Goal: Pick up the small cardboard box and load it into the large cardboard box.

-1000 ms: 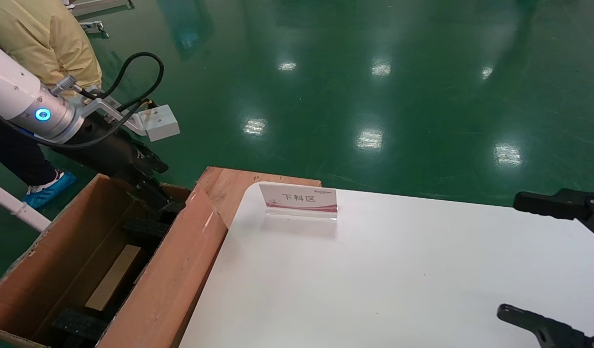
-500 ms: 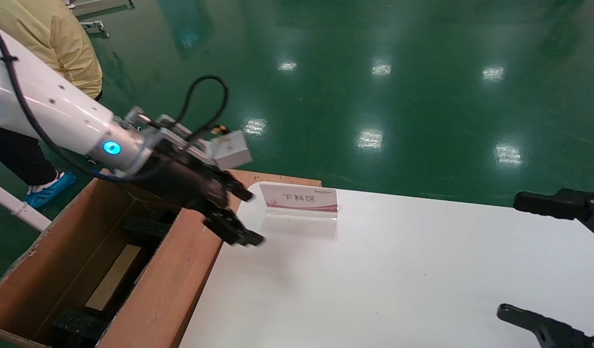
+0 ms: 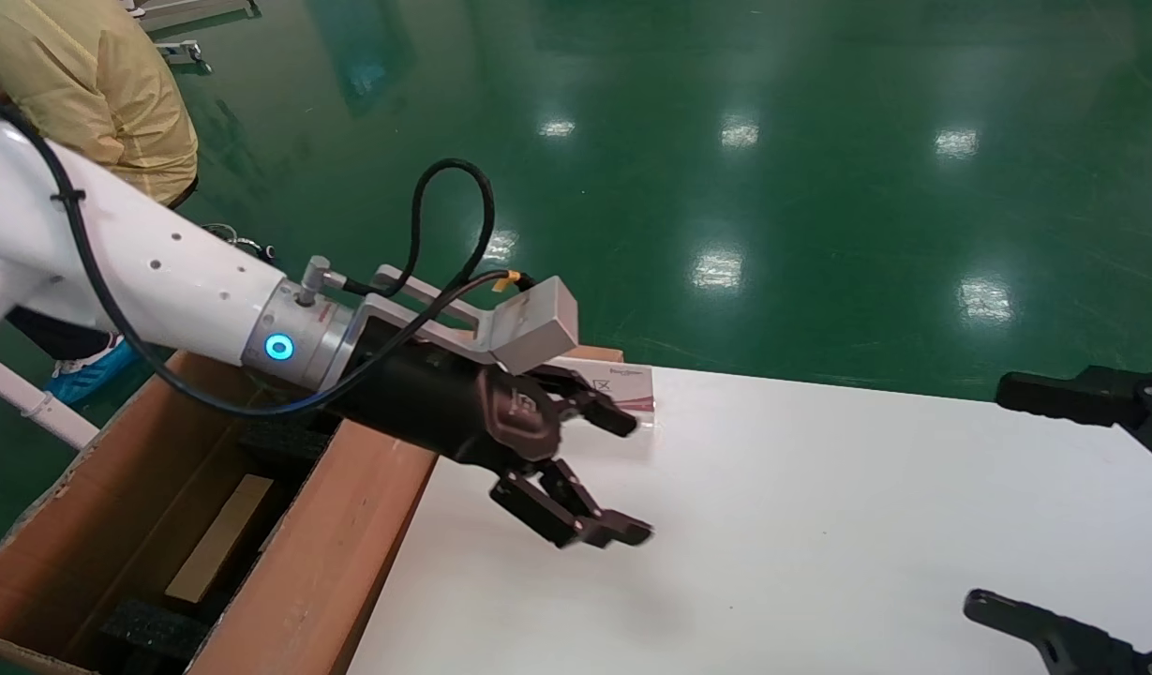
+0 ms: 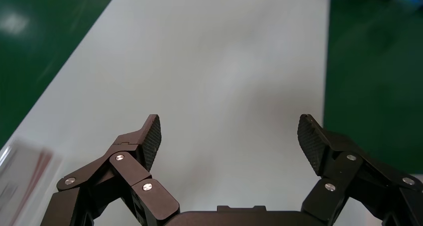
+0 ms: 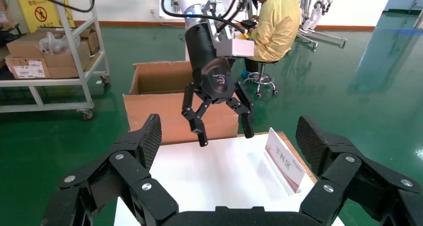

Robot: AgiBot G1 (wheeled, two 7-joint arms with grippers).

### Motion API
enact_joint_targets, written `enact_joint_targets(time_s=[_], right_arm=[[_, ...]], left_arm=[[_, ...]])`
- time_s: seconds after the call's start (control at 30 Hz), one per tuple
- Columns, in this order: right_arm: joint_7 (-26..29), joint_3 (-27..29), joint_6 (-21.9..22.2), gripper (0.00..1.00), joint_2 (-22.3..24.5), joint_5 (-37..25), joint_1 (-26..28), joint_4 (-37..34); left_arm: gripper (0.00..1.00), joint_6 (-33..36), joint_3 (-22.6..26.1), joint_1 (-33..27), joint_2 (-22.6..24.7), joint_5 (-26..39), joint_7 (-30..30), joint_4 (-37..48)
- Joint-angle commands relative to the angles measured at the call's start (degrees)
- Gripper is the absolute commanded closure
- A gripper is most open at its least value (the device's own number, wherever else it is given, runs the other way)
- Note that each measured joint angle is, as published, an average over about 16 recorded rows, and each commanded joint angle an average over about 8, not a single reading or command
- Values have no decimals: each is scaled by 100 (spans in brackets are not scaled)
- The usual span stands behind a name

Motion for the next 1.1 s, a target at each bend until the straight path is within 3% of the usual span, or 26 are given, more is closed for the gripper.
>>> enact_joint_targets(time_s=[0.03, 0.9, 1.1], right_arm=[[2, 3, -1, 0, -1, -2, -1, 1], [28, 47, -18, 0, -18, -31, -13, 14], [34, 58, -22, 0, -22, -38, -15, 17]], left_arm=[[0, 54, -384, 258, -22, -43, 75, -97], [0, 752, -5337, 3588, -310, -592, 1037, -1347], [0, 834, -5908, 3972, -342, -656, 1150, -1489]])
